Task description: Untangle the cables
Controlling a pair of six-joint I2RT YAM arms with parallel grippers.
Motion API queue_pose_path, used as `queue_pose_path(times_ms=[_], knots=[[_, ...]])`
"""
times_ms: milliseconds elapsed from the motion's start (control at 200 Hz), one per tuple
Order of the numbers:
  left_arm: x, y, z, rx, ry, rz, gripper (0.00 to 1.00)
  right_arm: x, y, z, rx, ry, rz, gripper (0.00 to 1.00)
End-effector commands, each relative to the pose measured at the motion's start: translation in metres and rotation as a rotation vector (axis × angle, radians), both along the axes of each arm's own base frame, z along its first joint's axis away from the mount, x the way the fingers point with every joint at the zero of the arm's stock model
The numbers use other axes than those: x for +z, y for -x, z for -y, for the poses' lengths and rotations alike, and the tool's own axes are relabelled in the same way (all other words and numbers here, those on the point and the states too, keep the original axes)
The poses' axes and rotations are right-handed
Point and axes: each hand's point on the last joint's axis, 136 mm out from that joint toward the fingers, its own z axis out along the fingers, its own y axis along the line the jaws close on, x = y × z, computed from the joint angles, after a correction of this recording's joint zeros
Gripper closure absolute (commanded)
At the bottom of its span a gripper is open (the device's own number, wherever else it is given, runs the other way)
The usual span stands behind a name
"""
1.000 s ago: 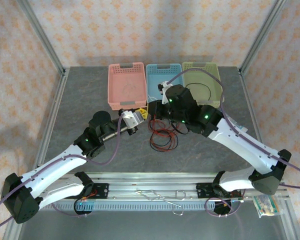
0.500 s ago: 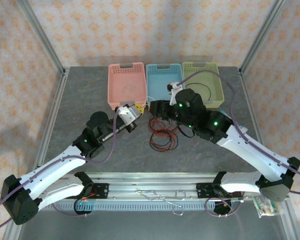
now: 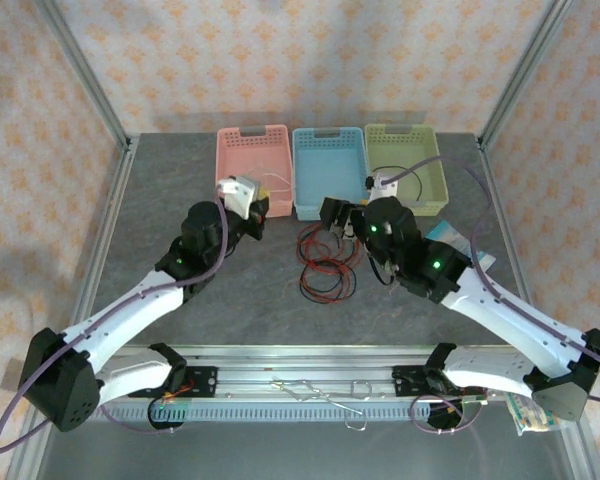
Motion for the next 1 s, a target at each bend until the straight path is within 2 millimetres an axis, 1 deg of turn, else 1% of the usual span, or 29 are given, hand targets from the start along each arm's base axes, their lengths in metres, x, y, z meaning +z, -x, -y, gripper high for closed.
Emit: queue_pose_path(times_ms=[0,50,70,90,130,180,380,501,611,716,901,996], knots=[[0.022,-0.02,-0.016,0.075,0.174,-0.043,1.0,0.004,-0.018,-0.001,-0.012,0.001,0.005,0.19],[0.023,-0.025,-0.018,0.083,0.195,-0.042,1.0,0.002,-0.027,-0.004,0.007,-0.002,-0.005,0.19],[0.024,-0.028,-0.019,0.088,0.201,-0.04,1.0,0.005,-0.029,-0.004,0.016,-0.012,-0.004,0.19],[0.025,-0.03,-0.021,0.093,0.206,-0.037,1.0,-0.002,-0.035,-0.007,0.023,-0.005,-0.021,0.19],[0.026,-0.034,-0.023,0.108,0.219,-0.035,1.0,-0.003,-0.043,-0.011,0.038,-0.011,-0.03,0.19],[0.025,-0.044,-0.028,0.148,0.233,-0.049,1.0,-0.006,-0.052,-0.015,0.051,-0.013,-0.038,0.19],[0.021,-0.078,-0.035,0.209,0.254,-0.054,1.0,-0.014,-0.087,-0.035,0.092,-0.027,-0.05,0.19],[0.013,-0.099,-0.042,0.256,0.285,-0.051,1.0,-0.017,-0.109,-0.049,0.108,-0.025,-0.053,0.19],[0.003,-0.118,-0.048,0.308,0.313,-0.062,1.0,-0.027,-0.13,-0.061,0.12,-0.001,-0.08,0.2],[-0.006,-0.138,-0.048,0.323,0.322,-0.078,1.0,-0.038,-0.146,-0.072,0.138,0.006,-0.11,0.19],[-0.023,-0.167,-0.043,0.323,0.312,-0.102,1.0,-0.054,-0.165,-0.089,0.151,0.005,-0.142,0.19],[-0.036,-0.18,-0.047,0.367,0.3,-0.123,1.0,-0.06,-0.167,-0.095,0.163,-0.006,-0.159,0.19]])
